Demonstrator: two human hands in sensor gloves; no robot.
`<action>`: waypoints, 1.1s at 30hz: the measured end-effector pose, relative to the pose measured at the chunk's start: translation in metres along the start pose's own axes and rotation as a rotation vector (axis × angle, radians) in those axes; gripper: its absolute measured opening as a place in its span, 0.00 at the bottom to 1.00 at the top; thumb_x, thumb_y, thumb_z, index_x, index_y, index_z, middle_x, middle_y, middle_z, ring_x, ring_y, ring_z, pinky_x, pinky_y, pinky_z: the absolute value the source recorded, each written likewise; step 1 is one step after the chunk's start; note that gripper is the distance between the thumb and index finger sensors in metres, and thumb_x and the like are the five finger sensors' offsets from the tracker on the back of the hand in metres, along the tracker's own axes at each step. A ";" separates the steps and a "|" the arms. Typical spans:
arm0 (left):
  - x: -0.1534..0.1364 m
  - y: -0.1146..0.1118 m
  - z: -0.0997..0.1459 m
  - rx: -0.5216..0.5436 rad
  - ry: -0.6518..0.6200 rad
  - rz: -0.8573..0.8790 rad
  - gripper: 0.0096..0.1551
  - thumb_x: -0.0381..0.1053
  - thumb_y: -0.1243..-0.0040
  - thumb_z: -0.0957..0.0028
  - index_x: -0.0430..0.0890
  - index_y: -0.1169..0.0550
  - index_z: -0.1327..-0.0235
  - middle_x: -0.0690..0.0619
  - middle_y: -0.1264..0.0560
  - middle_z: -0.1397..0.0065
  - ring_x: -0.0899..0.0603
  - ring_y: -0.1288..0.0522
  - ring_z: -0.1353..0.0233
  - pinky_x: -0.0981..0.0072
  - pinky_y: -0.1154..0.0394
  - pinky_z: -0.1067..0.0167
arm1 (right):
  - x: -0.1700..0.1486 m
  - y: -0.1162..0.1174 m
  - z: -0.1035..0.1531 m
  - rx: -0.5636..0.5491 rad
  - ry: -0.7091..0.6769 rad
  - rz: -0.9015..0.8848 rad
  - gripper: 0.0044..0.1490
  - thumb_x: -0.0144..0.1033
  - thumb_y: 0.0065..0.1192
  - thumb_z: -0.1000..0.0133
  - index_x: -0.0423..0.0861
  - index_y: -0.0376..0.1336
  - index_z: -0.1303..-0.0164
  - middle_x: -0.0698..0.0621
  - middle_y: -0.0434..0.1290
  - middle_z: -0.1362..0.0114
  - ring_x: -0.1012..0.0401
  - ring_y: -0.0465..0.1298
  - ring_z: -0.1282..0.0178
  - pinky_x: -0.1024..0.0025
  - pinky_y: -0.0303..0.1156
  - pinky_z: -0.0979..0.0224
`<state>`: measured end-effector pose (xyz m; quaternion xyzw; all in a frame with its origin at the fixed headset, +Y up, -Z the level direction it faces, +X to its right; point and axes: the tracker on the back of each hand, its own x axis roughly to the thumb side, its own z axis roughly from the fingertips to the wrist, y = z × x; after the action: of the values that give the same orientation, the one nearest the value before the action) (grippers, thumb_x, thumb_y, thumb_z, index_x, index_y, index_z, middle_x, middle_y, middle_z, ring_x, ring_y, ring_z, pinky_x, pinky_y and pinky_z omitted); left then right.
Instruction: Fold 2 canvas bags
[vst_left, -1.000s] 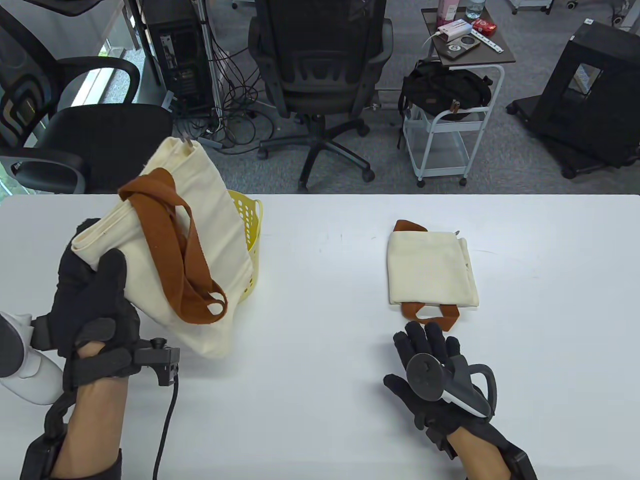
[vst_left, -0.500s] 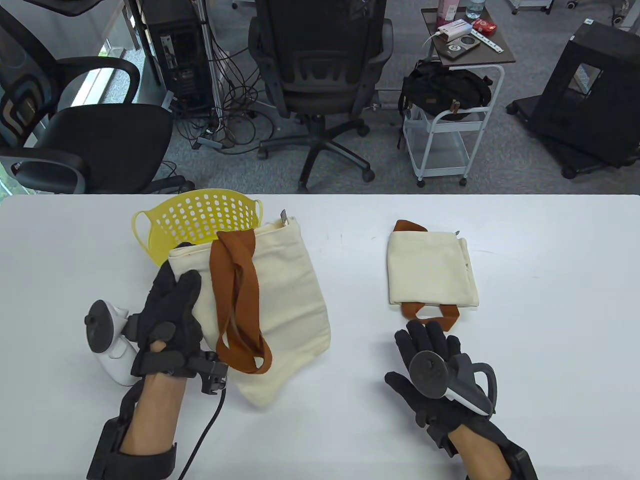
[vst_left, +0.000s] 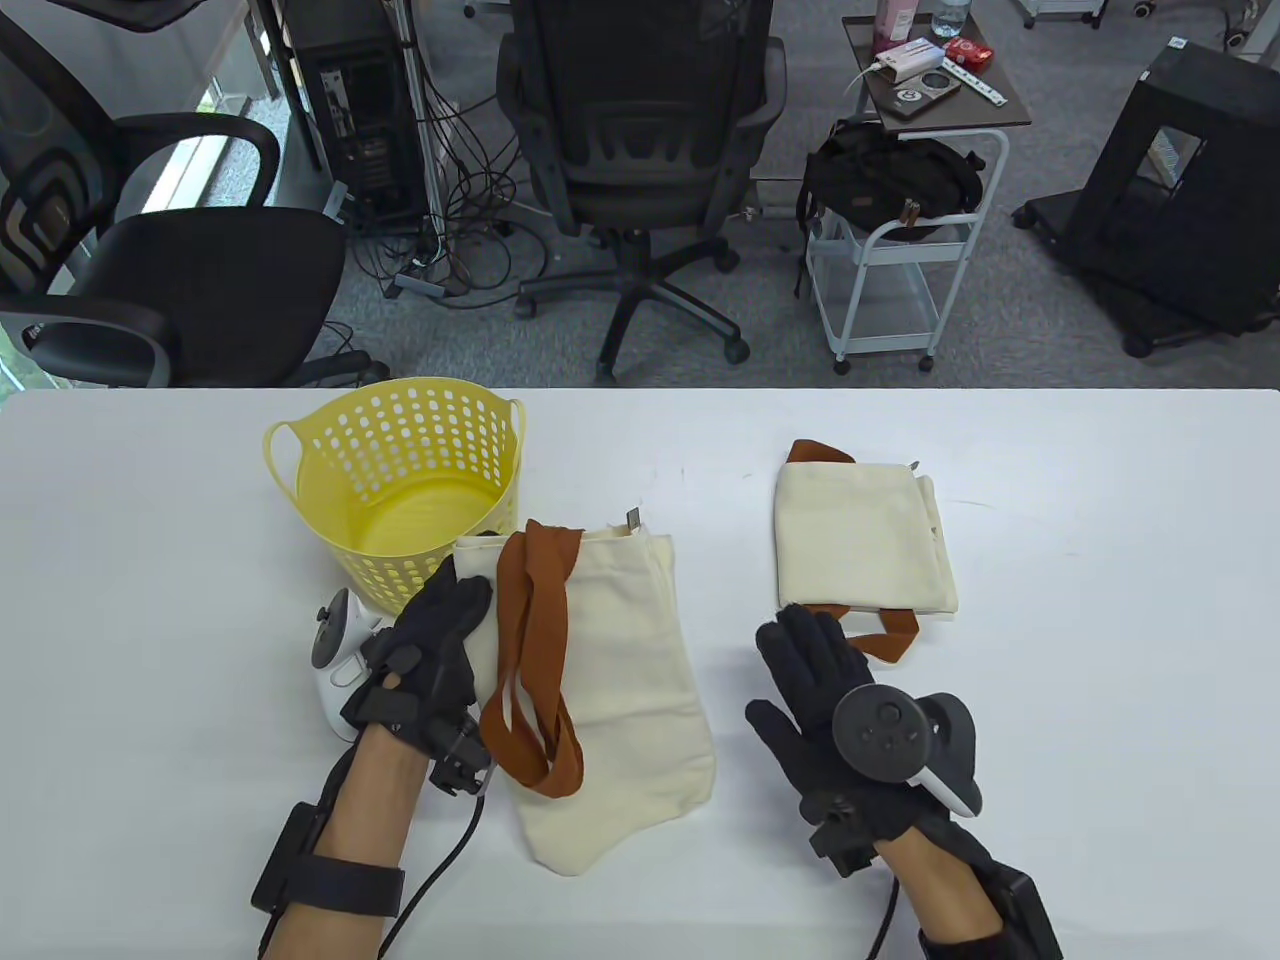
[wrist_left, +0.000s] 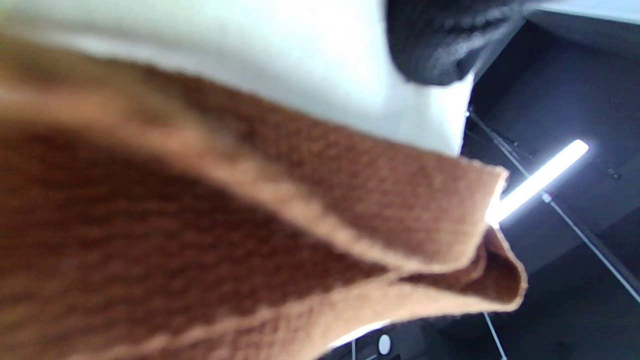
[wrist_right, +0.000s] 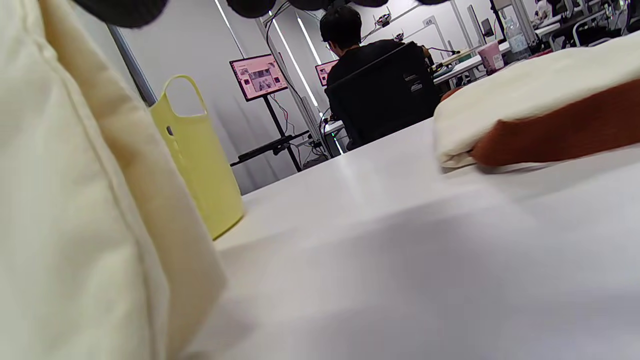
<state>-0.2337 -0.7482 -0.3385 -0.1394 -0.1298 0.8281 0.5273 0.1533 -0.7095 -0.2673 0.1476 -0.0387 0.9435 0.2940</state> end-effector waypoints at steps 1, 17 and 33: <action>-0.002 0.000 -0.001 -0.002 0.006 -0.002 0.35 0.53 0.35 0.52 0.52 0.31 0.30 0.54 0.18 0.40 0.46 0.09 0.49 0.56 0.13 0.48 | 0.003 0.001 -0.009 0.005 0.010 -0.029 0.43 0.53 0.55 0.46 0.52 0.48 0.21 0.46 0.45 0.14 0.44 0.47 0.15 0.38 0.49 0.19; -0.036 -0.004 -0.009 0.009 0.117 -0.036 0.35 0.53 0.37 0.51 0.51 0.34 0.29 0.54 0.20 0.37 0.46 0.11 0.47 0.56 0.15 0.46 | 0.014 0.054 -0.052 0.346 -0.110 -0.630 0.44 0.51 0.68 0.48 0.54 0.53 0.23 0.45 0.63 0.20 0.51 0.74 0.27 0.54 0.74 0.29; 0.050 -0.069 0.024 0.219 0.082 -1.025 0.45 0.59 0.40 0.48 0.49 0.47 0.24 0.44 0.52 0.19 0.31 0.46 0.19 0.34 0.45 0.25 | 0.007 0.044 -0.046 0.301 -0.082 -0.646 0.33 0.40 0.61 0.43 0.59 0.57 0.26 0.49 0.73 0.27 0.55 0.86 0.43 0.66 0.84 0.50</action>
<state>-0.2047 -0.6762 -0.2957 -0.0344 -0.0731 0.4666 0.8808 0.1110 -0.7347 -0.3088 0.2318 0.1377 0.7902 0.5503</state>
